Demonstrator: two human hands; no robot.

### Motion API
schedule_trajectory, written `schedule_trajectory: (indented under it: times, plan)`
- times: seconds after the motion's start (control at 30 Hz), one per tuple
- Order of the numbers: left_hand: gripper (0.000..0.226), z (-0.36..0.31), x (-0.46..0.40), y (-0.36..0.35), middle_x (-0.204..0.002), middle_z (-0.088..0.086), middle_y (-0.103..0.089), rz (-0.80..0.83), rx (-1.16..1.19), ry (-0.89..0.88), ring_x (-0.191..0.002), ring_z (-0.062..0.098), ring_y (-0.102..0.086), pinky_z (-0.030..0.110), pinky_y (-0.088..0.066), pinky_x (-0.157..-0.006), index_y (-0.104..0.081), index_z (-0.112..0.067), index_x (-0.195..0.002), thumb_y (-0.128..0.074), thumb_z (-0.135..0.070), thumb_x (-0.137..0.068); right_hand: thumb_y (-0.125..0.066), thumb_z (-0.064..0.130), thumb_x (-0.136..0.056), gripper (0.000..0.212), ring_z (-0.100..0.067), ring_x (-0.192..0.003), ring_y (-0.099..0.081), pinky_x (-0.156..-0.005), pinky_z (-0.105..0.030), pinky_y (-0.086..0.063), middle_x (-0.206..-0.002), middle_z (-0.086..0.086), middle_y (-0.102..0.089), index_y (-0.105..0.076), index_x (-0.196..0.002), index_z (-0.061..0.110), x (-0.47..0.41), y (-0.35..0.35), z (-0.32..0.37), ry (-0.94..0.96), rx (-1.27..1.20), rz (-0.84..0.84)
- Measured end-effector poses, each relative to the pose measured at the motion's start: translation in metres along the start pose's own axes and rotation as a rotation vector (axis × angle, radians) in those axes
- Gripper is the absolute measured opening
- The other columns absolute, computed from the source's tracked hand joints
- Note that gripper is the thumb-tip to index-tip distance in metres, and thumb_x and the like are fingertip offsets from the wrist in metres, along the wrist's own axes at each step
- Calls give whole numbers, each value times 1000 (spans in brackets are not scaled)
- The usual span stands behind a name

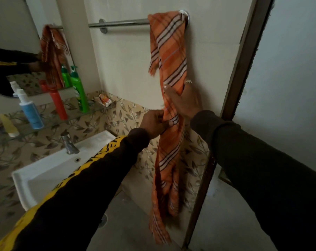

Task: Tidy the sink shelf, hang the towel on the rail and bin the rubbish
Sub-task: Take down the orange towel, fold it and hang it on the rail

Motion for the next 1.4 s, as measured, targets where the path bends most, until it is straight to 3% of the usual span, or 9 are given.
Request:
schedule_trajectory:
  times: [0.17, 0.33, 0.57, 0.67, 0.77, 0.9, 1.03, 1.13, 1.4]
  plan:
    - [26, 14, 10, -5, -103, 9, -75, 94, -2, 53, -97, 24, -70, 39, -55, -91, -74, -8, -109, -75, -15, -84, -61, 35, -96, 44, -31, -115, -63, -98, -50, -53, -128, -12, -65, -55, -131, 9, 7, -7, -13, -34, 0, 37]
    - [24, 32, 22, -9, -101, 12, -74, 196, -74, 120, -97, 26, -69, 36, -54, -88, -75, -6, -103, -78, -15, -81, -60, 29, -96, 41, -33, -118, -62, -100, -52, -52, -130, -12, -64, -52, -131, 9, 25, -13, -35, -85, 10, 141]
    - [24, 55, 48, -33, -77, 10, -64, 336, -114, 237, -74, 18, -58, 30, -47, -69, -72, 1, -93, -81, -16, -78, -61, 16, -94, 34, -28, -114, -62, -90, -30, -49, -126, -11, -66, -59, -127, 7, 47, -29, -69, -115, 106, 296]
    - [25, 65, 58, -42, -91, 20, -71, 397, -115, 266, -77, 17, -59, 32, -51, -74, -73, 0, -97, -80, -17, -79, -62, 10, -94, 35, -27, -112, -62, -85, -27, -46, -125, -14, -65, -58, -128, 3, 58, -34, -81, -129, 110, 378]
    - [31, 70, 66, -48, -95, 23, -71, 434, -142, 277, -79, 22, -61, 40, -54, -80, -72, 3, -101, -81, -16, -78, -67, 14, -90, 40, -31, -114, -64, -98, -45, -51, -123, -12, -69, -62, -129, 11, 63, -35, -89, -115, 186, 429]
    - [32, 70, 68, -46, -87, 6, -67, 439, -175, 258, -80, 20, -60, 27, -50, -71, -72, -3, -104, -81, -19, -78, -73, 22, -85, 37, -26, -109, -65, -95, -43, -54, -119, -6, -71, -67, -121, 23, 64, -34, -94, -126, 242, 435]
    - [32, 68, 69, -42, -99, 19, -72, 462, -132, 270, -87, 27, -66, 41, -56, -84, -73, -4, -106, -80, -19, -79, -72, 23, -87, 40, -27, -116, -61, -98, -43, -52, -128, -9, -65, -64, -126, 20, 63, -39, -97, -145, 290, 476]
    - [32, 69, 70, -39, -101, 20, -72, 453, -125, 275, -88, 30, -67, 44, -57, -85, -72, -1, -106, -80, -17, -80, -72, 24, -87, 39, -25, -112, -61, -90, -33, -51, -127, -9, -65, -63, -125, 18, 61, -41, -99, -140, 306, 477]
    - [16, 67, 74, -30, -93, 14, -62, 339, 27, 317, -86, 21, -57, 32, -49, -77, -64, 1, -99, -70, -8, -87, -70, 29, -90, 40, -25, -115, -62, -94, -38, -54, -129, -9, -65, -64, -127, 16, 62, -45, -96, -159, 228, 493]
Point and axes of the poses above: each hand's wrist, its own x-axis away from the middle knuckle, its own y-axis out of the back of the hand, z = x × y, the point moved 1 cm from there along -x, towards the middle knuckle
